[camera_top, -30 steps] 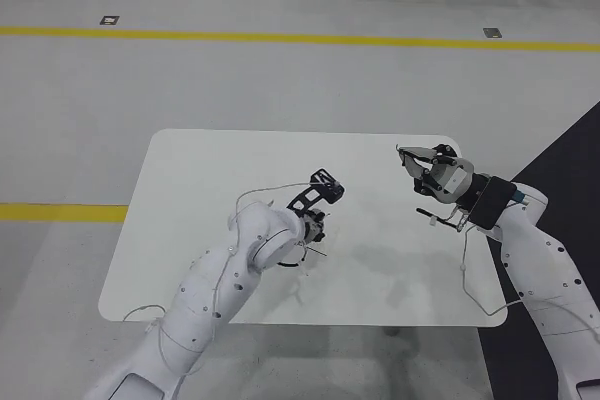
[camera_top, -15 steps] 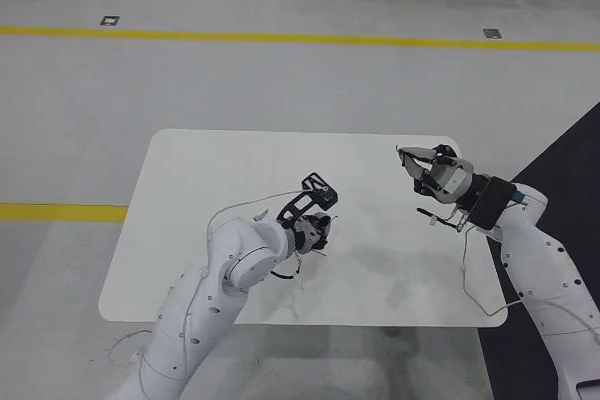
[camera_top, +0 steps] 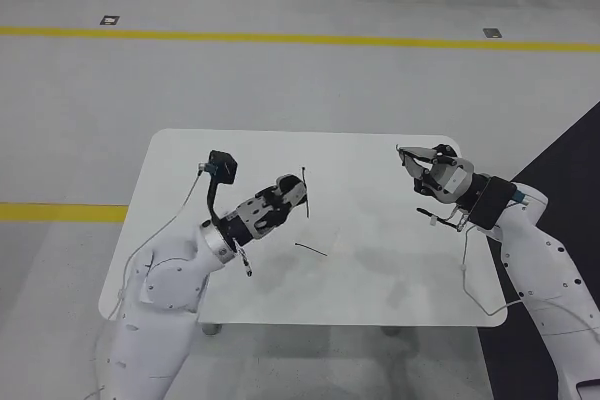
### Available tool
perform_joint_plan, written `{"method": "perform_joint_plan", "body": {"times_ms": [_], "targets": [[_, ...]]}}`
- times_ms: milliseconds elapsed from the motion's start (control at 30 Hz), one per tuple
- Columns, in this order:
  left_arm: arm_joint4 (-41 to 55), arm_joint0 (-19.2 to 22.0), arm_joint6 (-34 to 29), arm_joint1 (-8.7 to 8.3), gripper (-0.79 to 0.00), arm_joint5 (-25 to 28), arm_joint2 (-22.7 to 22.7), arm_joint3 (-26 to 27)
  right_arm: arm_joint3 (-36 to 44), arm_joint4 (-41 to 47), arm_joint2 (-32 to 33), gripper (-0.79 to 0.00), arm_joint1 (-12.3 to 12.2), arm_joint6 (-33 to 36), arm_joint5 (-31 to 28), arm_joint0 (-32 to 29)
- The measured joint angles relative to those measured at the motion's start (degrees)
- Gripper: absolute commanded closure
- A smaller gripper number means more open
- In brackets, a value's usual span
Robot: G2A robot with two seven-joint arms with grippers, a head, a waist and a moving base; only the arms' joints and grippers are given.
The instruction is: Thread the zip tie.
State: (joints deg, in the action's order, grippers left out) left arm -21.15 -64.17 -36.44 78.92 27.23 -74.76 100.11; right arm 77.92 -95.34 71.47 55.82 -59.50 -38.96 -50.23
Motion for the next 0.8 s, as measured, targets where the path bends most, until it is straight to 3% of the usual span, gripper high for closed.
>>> {"method": "perform_joint_plan", "body": {"times_ms": [500, 633, 800], "targets": [[0.9, 0.1, -0.5, 0.01, 0.000, 0.7, 1.8, 0.1, 0.0, 0.0, 0.0, 0.000, 0.0, 0.0, 0.0, 0.0], [5.8, 0.5, -1.9, -0.02, 0.000, 1.5, 3.5, -0.4, 0.0, 0.0, 0.0, 0.000, 0.0, 0.0, 0.0, 0.0], [1.8, -0.2, 8.4, 0.22, 0.000, -1.4, 3.0, 1.0, 0.6, 0.1, 0.4, 0.000, 0.1, 1.7, 2.7, -1.3]]}}
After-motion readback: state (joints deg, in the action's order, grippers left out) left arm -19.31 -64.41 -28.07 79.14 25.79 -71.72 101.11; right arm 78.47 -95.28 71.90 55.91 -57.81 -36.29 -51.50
